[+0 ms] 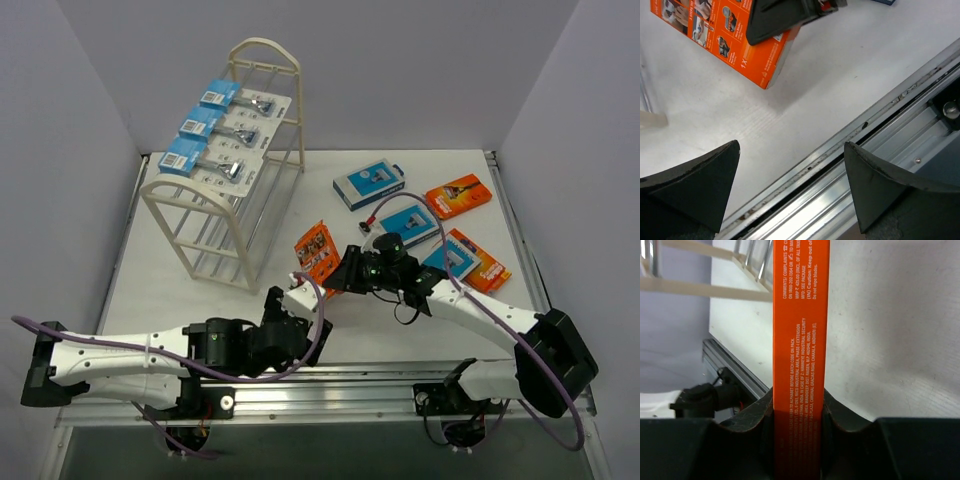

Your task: Place and organize the shaving razors onto the shelf

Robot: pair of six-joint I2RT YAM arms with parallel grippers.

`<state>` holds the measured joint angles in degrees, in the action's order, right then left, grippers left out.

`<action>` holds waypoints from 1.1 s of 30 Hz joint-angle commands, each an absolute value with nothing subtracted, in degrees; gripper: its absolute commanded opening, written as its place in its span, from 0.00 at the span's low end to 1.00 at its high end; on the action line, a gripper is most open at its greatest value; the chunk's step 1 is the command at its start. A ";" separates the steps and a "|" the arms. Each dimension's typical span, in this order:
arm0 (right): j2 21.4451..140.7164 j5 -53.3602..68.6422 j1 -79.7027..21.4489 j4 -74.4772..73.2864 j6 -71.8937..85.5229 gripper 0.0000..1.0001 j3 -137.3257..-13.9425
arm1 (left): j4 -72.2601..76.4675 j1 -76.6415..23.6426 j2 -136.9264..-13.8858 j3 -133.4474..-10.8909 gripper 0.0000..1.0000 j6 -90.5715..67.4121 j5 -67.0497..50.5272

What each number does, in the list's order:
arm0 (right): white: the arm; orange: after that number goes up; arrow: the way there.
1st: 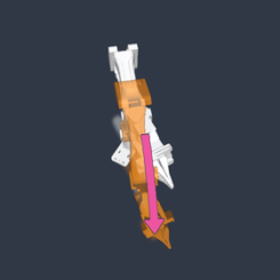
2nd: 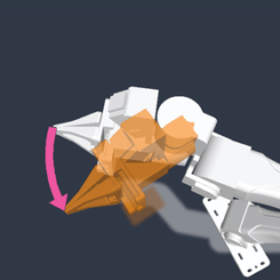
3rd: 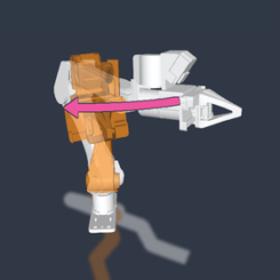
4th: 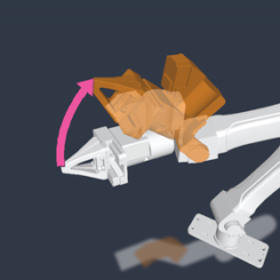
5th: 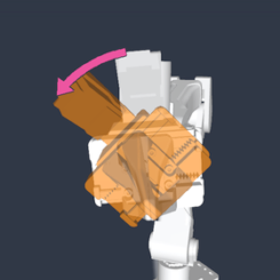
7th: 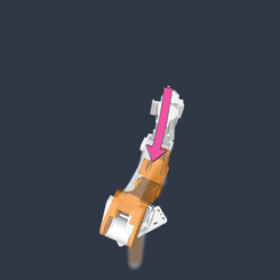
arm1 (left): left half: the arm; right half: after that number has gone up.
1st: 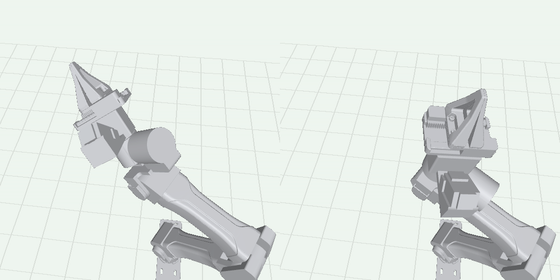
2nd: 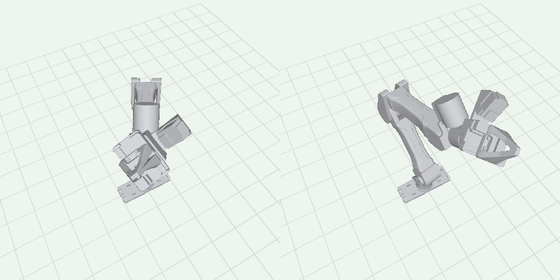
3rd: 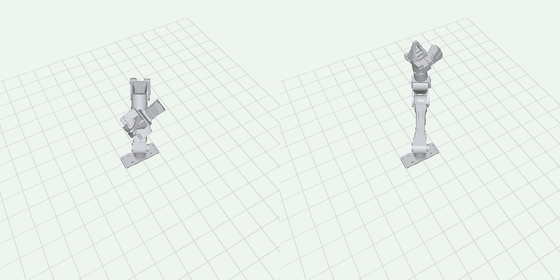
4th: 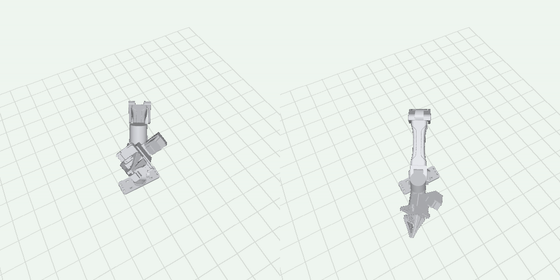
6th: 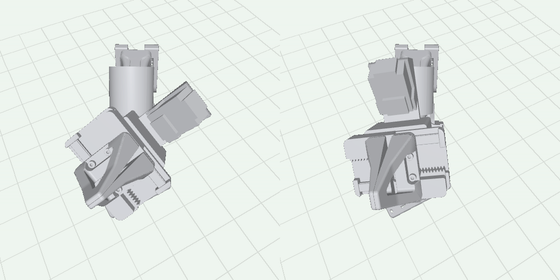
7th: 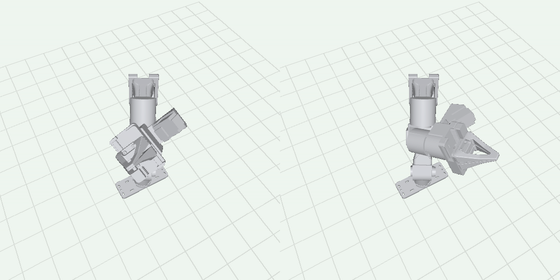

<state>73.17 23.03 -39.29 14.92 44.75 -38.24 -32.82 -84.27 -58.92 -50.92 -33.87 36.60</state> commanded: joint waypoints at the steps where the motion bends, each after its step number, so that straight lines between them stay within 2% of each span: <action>1: 71.10 30.22 -36.13 19.59 50.35 0.00 -40.25 | -35.51 -88.32 -61.33 -55.45 0.94 -24.62 45.95; 7: 70.32 36.90 -35.86 18.99 54.22 0.00 -44.21 | -36.92 -91.58 -66.26 -59.24 0.94 -16.45 54.66; 16: 62.94 44.11 -37.44 23.02 63.89 0.00 -41.67 | -32.69 -91.49 -69.25 -59.85 0.94 -5.10 60.89; 24: 58.80 43.51 -41.22 22.68 66.71 0.00 -40.34 | -28.66 -91.49 -70.57 -60.73 0.95 2.37 66.08; 27: 59.06 43.07 -42.45 22.85 66.53 0.00 -39.64 | -27.43 -91.67 -70.66 -61.35 0.99 4.13 67.50; 30: 59.41 43.07 -43.50 24.07 67.06 0.00 -38.76 | -26.37 -91.76 -70.84 -61.43 0.88 5.97 68.99; 33: 59.59 42.72 -44.47 24.69 67.41 0.00 -38.15 | -26.28 -91.76 -71.45 -61.70 0.73 7.03 70.22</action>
